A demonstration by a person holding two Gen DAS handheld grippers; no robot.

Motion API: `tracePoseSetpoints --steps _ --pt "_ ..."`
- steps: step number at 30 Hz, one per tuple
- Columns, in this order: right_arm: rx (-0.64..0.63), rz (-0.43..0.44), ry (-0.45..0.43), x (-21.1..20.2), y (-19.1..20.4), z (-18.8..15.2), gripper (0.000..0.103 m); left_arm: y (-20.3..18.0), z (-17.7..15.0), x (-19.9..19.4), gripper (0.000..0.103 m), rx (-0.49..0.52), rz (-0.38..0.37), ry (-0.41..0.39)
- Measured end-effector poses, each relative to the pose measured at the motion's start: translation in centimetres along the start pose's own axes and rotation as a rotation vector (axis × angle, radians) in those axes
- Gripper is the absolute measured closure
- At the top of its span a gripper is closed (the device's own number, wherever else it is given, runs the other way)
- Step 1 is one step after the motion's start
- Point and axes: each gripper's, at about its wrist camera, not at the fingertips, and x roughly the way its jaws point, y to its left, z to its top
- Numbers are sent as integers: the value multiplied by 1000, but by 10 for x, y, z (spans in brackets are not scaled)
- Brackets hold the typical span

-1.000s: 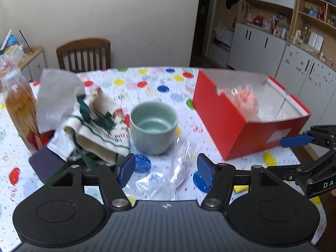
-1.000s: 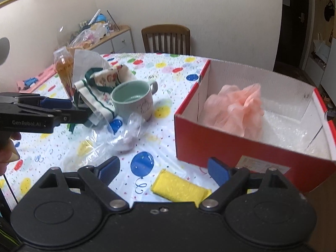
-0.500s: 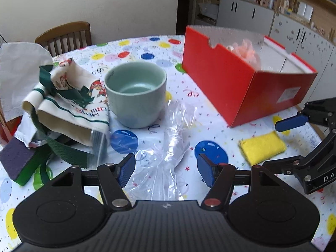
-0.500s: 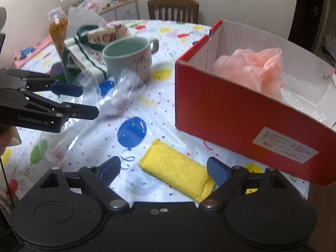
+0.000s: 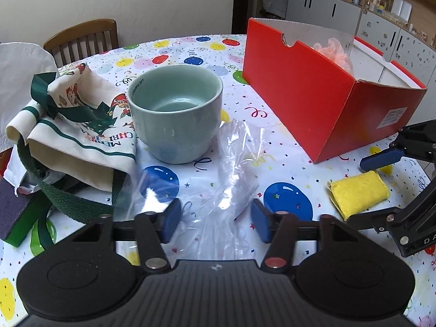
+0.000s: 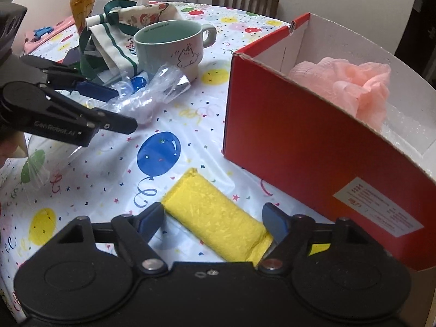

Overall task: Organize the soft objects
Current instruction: 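Move the left tool to the clear plastic bag while the right tool approaches the yellow sponge, then grasp the clear plastic bag with the left tool while the right tool grasps the yellow sponge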

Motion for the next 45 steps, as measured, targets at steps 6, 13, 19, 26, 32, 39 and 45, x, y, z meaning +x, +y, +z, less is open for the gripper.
tracePoseSetpoints --steps 6,13,19,26,32,39,45 --pt "-22 13 -4 -2 -1 -3 36 -2 1 0 68 -5 -22 -6" --pt "-32 5 3 -5 0 -2 56 -5 3 -1 74 -8 -20 -4" --pt "3 -5 -9 -11 2 -6 62 -10 3 -5 77 -2 -4 -15" --pt "102 -13 -38 -27 -1 -12 63 -13 3 -17 78 -24 0 -23" --pt "154 -17 -38 -36 0 -17 64 -19 4 -31 78 -43 7 -23" --pt "193 12 -84 -54 1 -21 74 -26 8 -48 78 -58 2 -39" --pt "169 35 -74 -58 2 -23 103 -34 11 -59 78 -57 -12 -62"
